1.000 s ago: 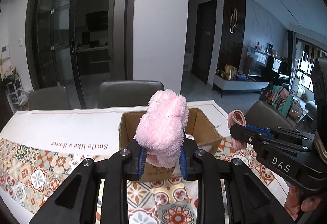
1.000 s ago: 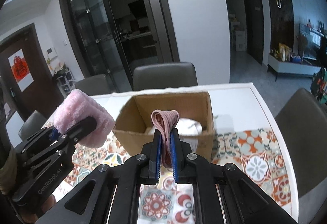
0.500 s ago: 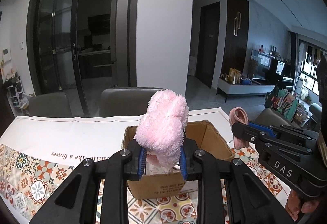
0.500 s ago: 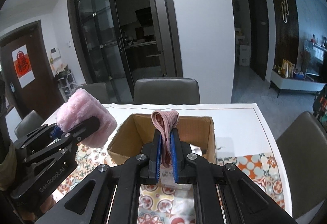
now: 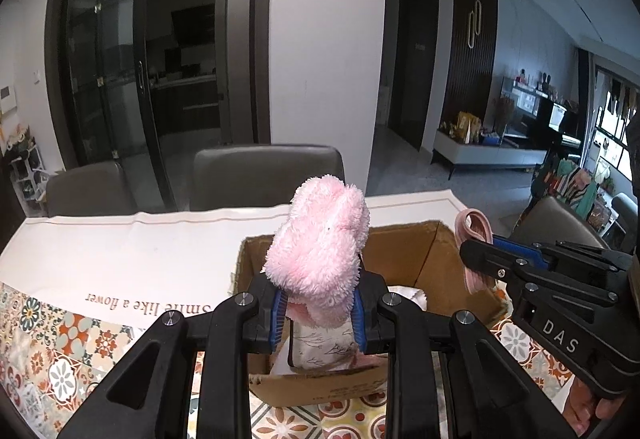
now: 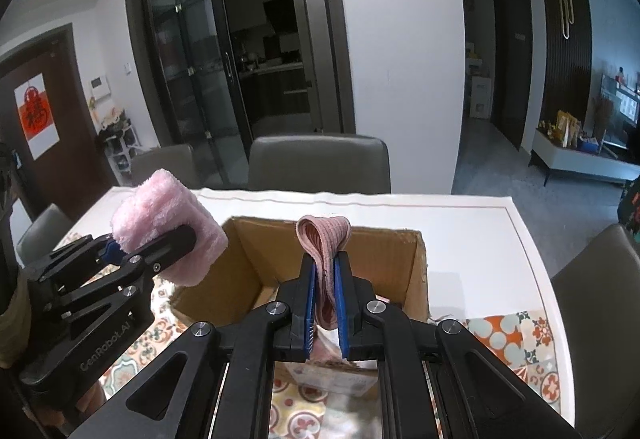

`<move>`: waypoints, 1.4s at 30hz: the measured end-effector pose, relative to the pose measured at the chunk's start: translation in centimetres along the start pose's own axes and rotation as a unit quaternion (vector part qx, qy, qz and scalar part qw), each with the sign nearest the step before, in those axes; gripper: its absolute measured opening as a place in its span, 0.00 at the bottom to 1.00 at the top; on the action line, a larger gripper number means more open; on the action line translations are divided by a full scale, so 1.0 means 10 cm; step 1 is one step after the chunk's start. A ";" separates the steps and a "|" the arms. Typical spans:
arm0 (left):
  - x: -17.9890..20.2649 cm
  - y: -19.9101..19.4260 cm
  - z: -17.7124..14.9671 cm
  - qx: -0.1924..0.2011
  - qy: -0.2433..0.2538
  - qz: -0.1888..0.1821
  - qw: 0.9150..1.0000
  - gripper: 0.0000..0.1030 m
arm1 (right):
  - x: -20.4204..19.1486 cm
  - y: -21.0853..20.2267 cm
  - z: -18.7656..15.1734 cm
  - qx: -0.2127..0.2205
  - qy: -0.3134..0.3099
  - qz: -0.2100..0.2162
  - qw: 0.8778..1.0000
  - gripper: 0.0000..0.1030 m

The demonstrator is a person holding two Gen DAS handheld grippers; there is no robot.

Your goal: Organize soft objects

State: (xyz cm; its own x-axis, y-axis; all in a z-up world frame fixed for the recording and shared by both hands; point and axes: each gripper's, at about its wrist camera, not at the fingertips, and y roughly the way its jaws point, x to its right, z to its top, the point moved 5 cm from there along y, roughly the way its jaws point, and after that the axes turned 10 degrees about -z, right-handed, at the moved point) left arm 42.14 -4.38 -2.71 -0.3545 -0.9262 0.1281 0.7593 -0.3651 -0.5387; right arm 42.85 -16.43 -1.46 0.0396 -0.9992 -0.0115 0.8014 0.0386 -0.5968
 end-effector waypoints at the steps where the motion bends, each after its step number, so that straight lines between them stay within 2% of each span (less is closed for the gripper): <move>1: 0.00 0.04 -0.01 -0.005 -0.001 0.000 1.000 0.26 | 0.00 0.04 -0.01 -0.004 0.000 0.000 1.000 0.10; 10: -0.03 0.42 -0.17 -0.057 -0.012 -0.009 0.998 0.29 | 0.04 0.48 -0.17 -0.056 0.007 0.006 0.998 0.10; 15: 0.01 0.49 -0.22 -0.069 -0.011 -0.004 0.998 0.37 | 0.08 0.64 -0.23 -0.081 0.012 0.010 0.997 0.13; 17: 0.01 0.51 -0.24 -0.075 -0.009 -0.003 0.997 0.40 | 0.10 0.69 -0.27 -0.088 0.017 0.013 0.996 0.19; 18: 0.02 0.51 -0.24 -0.075 -0.008 -0.002 0.997 0.40 | 0.11 0.71 -0.28 -0.092 0.020 0.014 0.995 0.29; 19: 0.03 0.51 -0.25 -0.075 -0.008 0.000 0.997 0.42 | 0.11 0.72 -0.29 -0.095 0.022 0.014 0.995 0.34; 22: 0.02 0.48 -0.26 -0.076 -0.008 0.005 0.997 0.53 | 0.09 0.70 -0.34 -0.097 0.017 0.013 0.995 0.35; 24: 0.02 0.47 -0.26 -0.077 -0.006 0.005 0.997 0.64 | 0.08 0.69 -0.34 -0.097 0.015 0.011 0.995 0.35; 31: -0.02 0.27 -0.25 -0.066 -0.007 0.026 0.997 0.68 | 0.12 0.57 -0.31 -0.091 0.018 -0.006 0.996 0.38; 38: -0.01 -0.17 -0.23 -0.038 -0.009 0.056 0.998 0.74 | 0.11 0.21 -0.33 -0.070 0.031 -0.017 0.997 0.38; 42: 0.02 -0.48 -0.25 -0.019 -0.010 0.056 0.998 0.76 | 0.07 -0.09 -0.36 -0.053 0.042 -0.025 0.997 0.47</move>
State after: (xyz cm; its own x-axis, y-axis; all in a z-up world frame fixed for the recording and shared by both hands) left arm 37.04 -2.59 -2.22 -0.2583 -0.9626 0.0816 0.7722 -0.2564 -0.5813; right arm 39.99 -17.25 -3.85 -0.0528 -0.9976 -0.0443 0.7339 -0.0087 -0.6792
